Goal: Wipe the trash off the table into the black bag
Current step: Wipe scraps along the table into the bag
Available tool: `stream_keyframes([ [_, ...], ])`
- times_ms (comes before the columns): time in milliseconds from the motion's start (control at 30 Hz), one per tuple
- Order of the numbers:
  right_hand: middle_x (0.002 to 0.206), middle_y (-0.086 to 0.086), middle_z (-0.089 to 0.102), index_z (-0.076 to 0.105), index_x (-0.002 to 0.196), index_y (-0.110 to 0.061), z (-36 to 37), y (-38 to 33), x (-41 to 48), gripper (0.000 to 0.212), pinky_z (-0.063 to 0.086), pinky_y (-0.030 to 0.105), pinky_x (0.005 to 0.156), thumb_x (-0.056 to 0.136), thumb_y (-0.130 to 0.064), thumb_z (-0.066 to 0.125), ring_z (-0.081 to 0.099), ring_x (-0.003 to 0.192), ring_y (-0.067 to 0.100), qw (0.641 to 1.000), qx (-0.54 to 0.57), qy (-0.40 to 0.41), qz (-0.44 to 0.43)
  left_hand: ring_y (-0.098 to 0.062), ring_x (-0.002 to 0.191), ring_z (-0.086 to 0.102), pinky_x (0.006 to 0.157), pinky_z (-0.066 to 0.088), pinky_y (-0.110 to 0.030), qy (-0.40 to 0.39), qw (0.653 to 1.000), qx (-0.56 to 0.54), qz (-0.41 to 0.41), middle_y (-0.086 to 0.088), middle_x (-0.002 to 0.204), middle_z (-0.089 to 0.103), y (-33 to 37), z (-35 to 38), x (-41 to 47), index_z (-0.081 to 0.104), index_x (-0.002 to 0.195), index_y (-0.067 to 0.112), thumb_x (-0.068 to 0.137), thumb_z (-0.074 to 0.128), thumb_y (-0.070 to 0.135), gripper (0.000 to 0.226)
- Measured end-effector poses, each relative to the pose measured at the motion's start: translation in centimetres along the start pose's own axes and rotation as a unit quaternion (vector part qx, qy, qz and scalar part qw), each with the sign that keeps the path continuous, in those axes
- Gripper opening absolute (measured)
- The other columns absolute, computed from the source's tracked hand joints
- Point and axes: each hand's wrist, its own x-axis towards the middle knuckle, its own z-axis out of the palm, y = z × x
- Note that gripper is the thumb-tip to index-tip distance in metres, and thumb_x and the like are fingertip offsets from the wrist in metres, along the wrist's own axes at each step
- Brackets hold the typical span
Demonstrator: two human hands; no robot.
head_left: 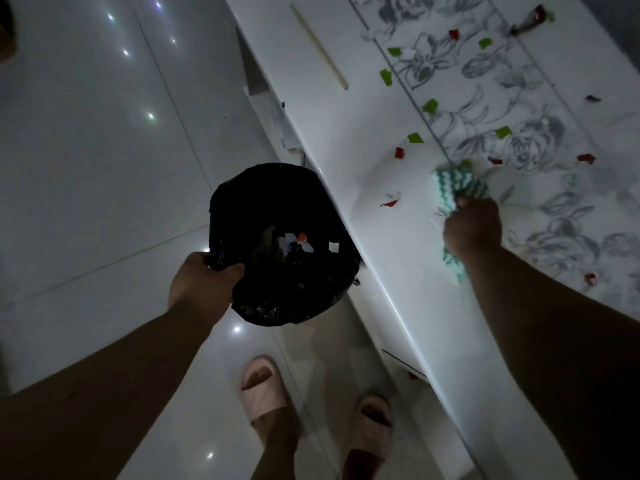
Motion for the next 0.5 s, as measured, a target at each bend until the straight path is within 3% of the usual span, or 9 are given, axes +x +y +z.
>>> stream_keyframes([
  [100,0.123,0.024,0.054,0.056,0.118,-0.005,0.8,-1.6,-0.7,0.036,0.020,0.011,0.054,0.085,-0.005,0.042,0.056,0.097,0.029,1.000,-0.013,0.020,-0.019,-0.017,0.070,0.063,0.070,0.056,-0.037,-0.004,1.000,-0.010,0.008,0.010,0.073,0.058,0.2,0.0,0.7,0.054,0.087,0.028,0.075,0.069,0.036,0.021],
  [167,0.121,0.024,0.053,0.055,0.119,-0.004,1.7,-2.9,-1.4,0.035,0.034,0.015,0.064,0.086,-0.006,0.043,0.054,0.097,0.029,0.997,-0.047,0.037,-0.053,-0.015,0.067,0.062,0.069,0.056,-0.037,-0.006,1.000,-0.017,0.017,0.010,0.070,0.058,0.4,0.0,1.1,0.048,0.070,0.034,0.075,0.069,0.033,0.021],
  [233,0.119,0.025,0.052,0.055,0.116,-0.003,2.9,-4.7,-2.9,0.032,0.041,0.033,0.087,0.087,-0.006,0.044,0.051,0.108,0.037,0.990,-0.073,0.054,-0.108,-0.016,0.068,0.062,0.070,0.056,-0.037,-0.009,1.000,-0.020,0.019,0.010,0.070,0.058,0.7,-0.1,1.4,0.047,0.069,0.033,0.076,0.069,0.033,0.023],
  [267,0.118,0.025,0.052,0.056,0.116,-0.003,3.5,-5.7,-3.7,0.031,0.040,0.036,0.091,0.087,-0.006,0.044,0.050,0.109,0.039,0.989,-0.063,0.052,-0.121,-0.017,0.069,0.062,0.071,0.056,-0.038,-0.010,1.000,-0.020,0.019,0.010,0.071,0.057,0.8,-0.2,1.5,0.048,0.072,0.032,0.076,0.069,0.033,0.022],
  [367,0.117,0.024,0.052,0.060,0.120,-0.009,4.8,-8.8,-6.4,0.040,0.043,0.041,0.092,0.083,-0.002,0.047,0.053,0.106,0.042,0.986,0.009,0.020,-0.163,-0.018,0.067,0.062,0.070,0.056,-0.039,-0.007,1.000,-0.018,0.022,0.008,0.070,0.057,1.0,-0.5,1.6,0.047,0.076,0.031,0.076,0.069,0.033,0.022],
  [500,0.118,0.019,0.051,0.054,0.130,-0.018,6.6,-11.4,-10.1,0.045,0.046,0.042,0.092,0.086,-0.009,0.050,0.053,0.105,0.039,0.957,-0.031,-0.066,-0.282,-0.020,0.071,0.063,0.074,0.057,-0.043,-0.013,1.000,-0.016,0.013,0.007,0.073,0.058,1.5,-1.1,1.8,0.048,0.077,0.031,0.076,0.069,0.035,0.022],
])
